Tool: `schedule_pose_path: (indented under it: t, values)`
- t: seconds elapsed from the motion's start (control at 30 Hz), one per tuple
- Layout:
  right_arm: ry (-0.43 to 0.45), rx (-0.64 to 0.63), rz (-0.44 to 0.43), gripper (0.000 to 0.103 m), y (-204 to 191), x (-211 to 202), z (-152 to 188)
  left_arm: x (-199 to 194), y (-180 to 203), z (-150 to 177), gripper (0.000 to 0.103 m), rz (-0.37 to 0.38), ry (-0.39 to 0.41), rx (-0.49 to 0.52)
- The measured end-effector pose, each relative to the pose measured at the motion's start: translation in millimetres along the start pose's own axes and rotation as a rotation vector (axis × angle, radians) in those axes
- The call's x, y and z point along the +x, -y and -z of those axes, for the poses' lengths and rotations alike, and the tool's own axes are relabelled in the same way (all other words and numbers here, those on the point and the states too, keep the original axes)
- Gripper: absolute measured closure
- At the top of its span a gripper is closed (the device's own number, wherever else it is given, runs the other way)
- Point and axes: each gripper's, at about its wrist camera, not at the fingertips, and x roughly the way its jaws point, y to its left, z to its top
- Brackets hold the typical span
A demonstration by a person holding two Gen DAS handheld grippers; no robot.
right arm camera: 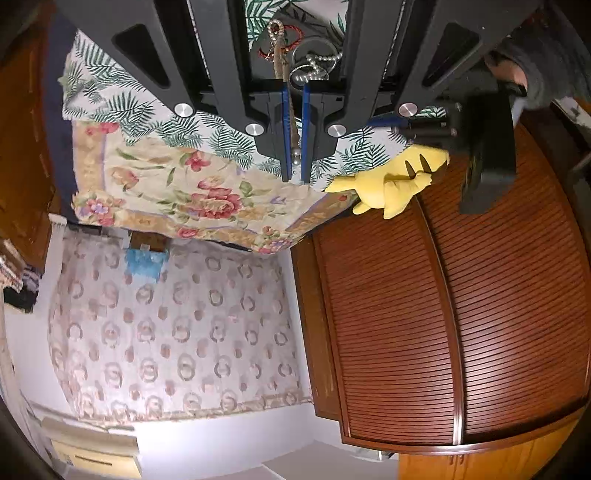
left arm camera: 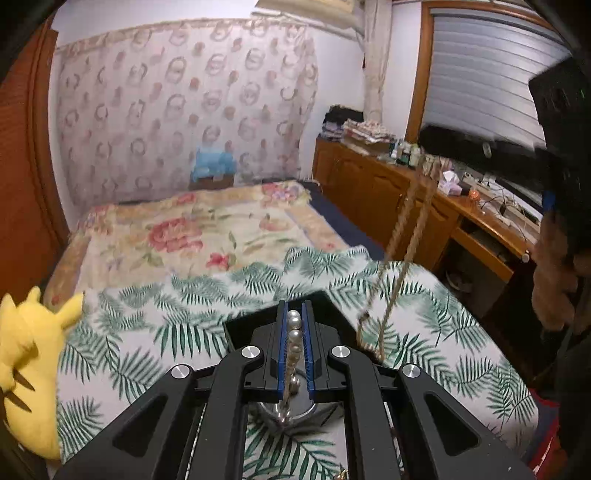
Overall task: Organize jewelry
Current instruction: 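Lower both strands into the black box and open both tools, then grasp the silver hair pin with the left tool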
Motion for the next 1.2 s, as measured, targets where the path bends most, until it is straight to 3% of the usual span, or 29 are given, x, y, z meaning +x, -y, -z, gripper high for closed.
schedule_pose_path:
  t: [0.3, 0.63, 0.8, 0.83, 0.93, 1.07, 1.2]
  values:
    - [-0.048, 0.015, 0.008, 0.097, 3, 31, 9, 16, -5, 21, 0.096, -0.019, -0.048, -0.01]
    - [0.04, -0.025, 0.02, 0.097, 0, 15, -21, 16, -15, 31, 0.096, -0.025, -0.061, -0.036]
    - [-0.034, -0.032, 0.038, 0.097, 0, 37, 0, 12, -16, 37, 0.095, -0.041, -0.057, -0.038]
    - [-0.065, -0.031, 0.045, 0.097, 1, 46, 11, 9, -17, 39, 0.092, -0.044, -0.058, -0.041]
    - [-0.14, -0.001, 0.038, 0.097, 3, 70, 41, 2, -20, 49, 0.068, -0.063, -0.054, -0.052]
    - [-0.211, 0.003, 0.053, 0.097, 0, 89, 77, -8, -24, 63, 0.058, -0.08, -0.061, -0.064]
    - [-0.237, 0.004, 0.081, 0.096, -5, 91, 98, -18, -25, 78, 0.055, -0.093, -0.066, -0.074]
